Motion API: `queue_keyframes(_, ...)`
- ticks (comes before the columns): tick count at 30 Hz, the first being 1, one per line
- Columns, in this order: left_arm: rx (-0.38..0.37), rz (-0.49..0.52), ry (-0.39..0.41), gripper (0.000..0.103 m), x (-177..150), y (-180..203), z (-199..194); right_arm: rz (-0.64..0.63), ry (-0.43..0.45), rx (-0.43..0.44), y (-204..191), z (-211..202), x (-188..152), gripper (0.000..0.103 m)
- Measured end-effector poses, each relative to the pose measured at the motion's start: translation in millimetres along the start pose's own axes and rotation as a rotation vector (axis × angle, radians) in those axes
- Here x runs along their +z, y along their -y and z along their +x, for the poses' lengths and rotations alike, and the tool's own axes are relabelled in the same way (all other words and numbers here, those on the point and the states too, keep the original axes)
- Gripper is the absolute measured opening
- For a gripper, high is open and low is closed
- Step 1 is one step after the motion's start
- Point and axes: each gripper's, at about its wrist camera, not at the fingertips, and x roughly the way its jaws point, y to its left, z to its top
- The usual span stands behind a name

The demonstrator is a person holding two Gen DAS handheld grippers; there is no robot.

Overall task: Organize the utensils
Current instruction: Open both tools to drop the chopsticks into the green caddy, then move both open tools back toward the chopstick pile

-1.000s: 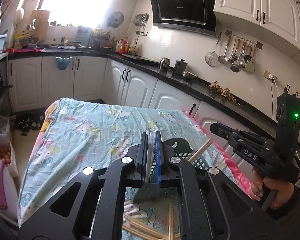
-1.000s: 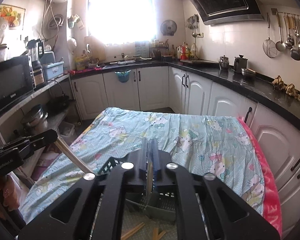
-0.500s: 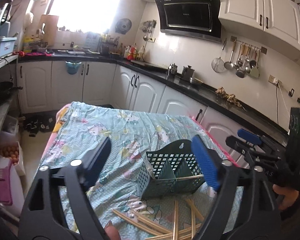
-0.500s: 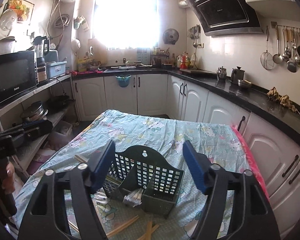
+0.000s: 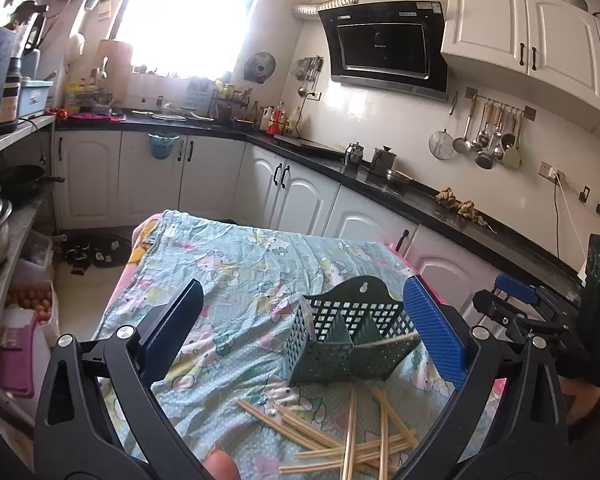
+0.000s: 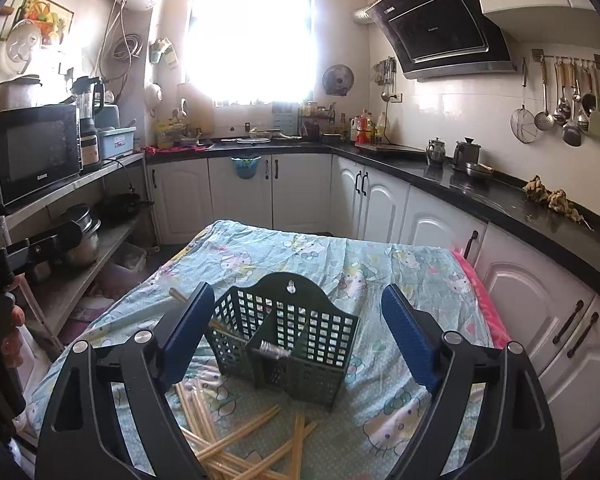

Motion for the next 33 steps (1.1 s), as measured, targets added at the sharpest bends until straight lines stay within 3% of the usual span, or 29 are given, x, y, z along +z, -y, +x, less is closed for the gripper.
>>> queue_keyframes(15, 0.004, 0.009, -0.046, 0.092, -35, 2, -22, -0.011, -0.041, -0.005, -5, -21, -29, 0.083)
queue_keyframes(33, 0.042, -0.025, -0.192, 0.092, -89, -18, -13, -0.034, -0.129, 0.0, -11, -17, -74, 0.083)
